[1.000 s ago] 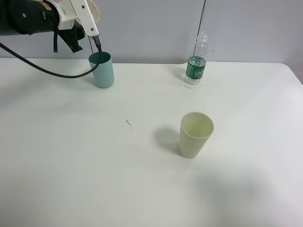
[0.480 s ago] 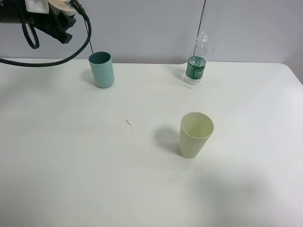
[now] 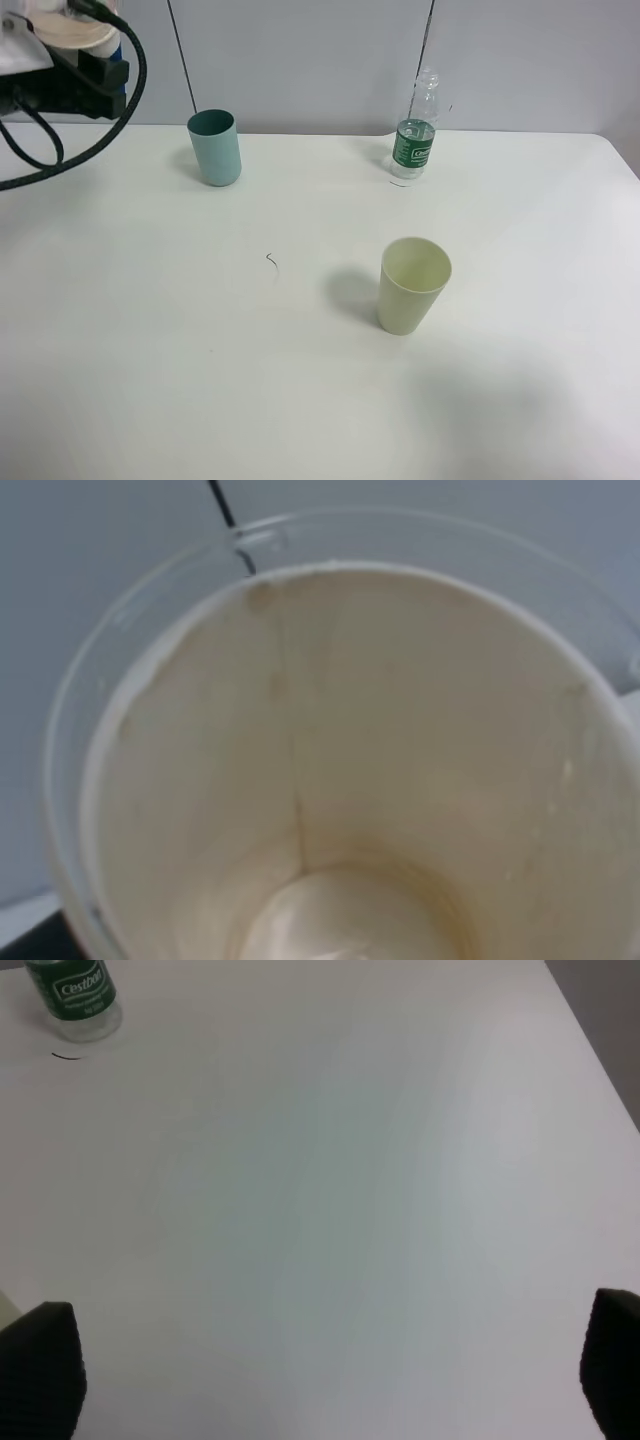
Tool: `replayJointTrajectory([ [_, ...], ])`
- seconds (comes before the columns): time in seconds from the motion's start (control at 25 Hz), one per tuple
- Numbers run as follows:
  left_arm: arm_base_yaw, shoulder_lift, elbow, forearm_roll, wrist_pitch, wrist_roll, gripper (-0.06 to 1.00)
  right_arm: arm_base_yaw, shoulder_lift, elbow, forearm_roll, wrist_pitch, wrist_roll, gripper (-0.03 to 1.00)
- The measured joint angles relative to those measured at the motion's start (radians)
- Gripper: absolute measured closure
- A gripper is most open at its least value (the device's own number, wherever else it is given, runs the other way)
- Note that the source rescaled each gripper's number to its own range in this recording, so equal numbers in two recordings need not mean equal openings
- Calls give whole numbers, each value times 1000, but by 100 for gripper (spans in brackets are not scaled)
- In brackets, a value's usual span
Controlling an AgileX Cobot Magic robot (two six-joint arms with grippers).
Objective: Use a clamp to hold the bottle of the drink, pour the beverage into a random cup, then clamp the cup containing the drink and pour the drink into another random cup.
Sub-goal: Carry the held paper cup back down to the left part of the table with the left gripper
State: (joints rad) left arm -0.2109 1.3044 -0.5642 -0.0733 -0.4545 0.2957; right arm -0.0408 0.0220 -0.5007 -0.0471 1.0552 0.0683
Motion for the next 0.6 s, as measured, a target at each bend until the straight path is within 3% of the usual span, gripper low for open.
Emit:
replayJointTrajectory([
  [0.2,0,-27,116,73,-43,-141,93,0,0,0,0,0,0,-3],
  [0.32,0,-28,156,236,-67,-273,93,0,0,0,0,0,0,-3],
  [0.44,0,-28,186,399,-160,-406,93,0,0,0,0,0,0,-3],
  [0.6,0,-13,219,507,-275,-482,93,0,0,0,0,0,0,-3],
])
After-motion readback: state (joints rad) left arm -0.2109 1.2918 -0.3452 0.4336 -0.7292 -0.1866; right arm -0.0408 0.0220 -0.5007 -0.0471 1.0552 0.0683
